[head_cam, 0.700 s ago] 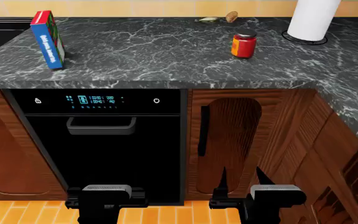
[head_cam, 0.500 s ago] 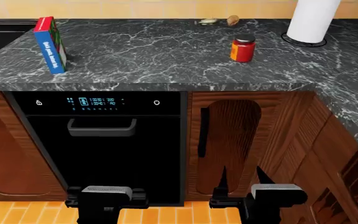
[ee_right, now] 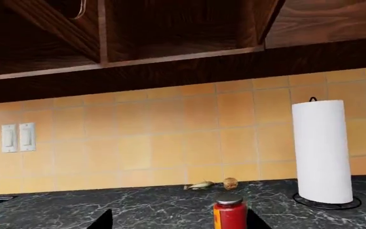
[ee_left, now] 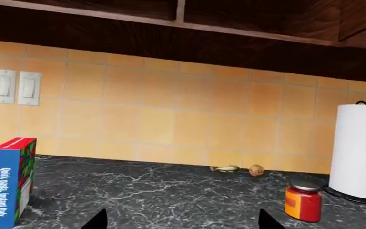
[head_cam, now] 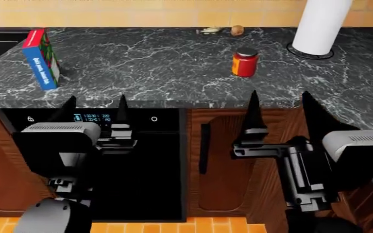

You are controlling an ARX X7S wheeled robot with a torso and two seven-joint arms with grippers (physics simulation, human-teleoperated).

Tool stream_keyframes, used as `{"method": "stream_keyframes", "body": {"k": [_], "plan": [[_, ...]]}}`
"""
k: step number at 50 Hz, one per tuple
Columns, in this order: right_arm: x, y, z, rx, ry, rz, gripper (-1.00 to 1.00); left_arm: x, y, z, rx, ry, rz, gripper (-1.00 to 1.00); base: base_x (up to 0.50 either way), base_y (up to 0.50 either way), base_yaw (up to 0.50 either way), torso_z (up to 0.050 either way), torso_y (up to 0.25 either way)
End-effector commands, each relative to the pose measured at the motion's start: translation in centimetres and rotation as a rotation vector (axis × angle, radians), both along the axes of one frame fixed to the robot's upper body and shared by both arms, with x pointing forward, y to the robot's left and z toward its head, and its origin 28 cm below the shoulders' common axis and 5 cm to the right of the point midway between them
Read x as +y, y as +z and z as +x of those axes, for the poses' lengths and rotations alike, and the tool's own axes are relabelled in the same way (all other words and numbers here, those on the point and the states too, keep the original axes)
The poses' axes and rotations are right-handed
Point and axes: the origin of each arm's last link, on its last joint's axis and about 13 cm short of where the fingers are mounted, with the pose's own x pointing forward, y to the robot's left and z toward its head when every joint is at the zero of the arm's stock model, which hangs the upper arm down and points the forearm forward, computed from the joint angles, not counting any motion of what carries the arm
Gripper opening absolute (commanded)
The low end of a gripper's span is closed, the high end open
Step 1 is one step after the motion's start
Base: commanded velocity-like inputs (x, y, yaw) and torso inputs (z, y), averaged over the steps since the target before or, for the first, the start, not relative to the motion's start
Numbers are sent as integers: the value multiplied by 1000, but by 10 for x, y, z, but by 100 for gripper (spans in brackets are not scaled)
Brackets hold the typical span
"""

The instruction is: Pick the salsa and boxed food from the counter and place them in the cabinets closest to them.

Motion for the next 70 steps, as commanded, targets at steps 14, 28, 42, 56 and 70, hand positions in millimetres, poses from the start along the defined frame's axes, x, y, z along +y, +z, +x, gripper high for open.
{"method": "stream_keyframes", "body": {"k": [14, 28, 42, 56, 70], "plan": [[12, 20, -22, -51, 90, -82, 100, 1, 35, -16, -35, -9, -10, 100, 500, -19, 0, 0, 0], [11, 20, -22, -46, 95, -66, 100, -1, 35, -19, -33, -16, 3, 100, 500, 0, 0, 0, 0], [10, 21, -22, -47, 83, -24, 100, -2, 34, -20, -30, -31, 0, 100, 500, -2, 0, 0, 1], [7, 15, -6, 133, -54, -1, 100, -3, 34, -21, -25, -43, 7, 100, 250, -61, 0, 0, 1], [9, 3, 8, 302, -110, -61, 100, -3, 33, -21, -22, -49, 8, 100, 0, 0, 0, 0, 0]]}}
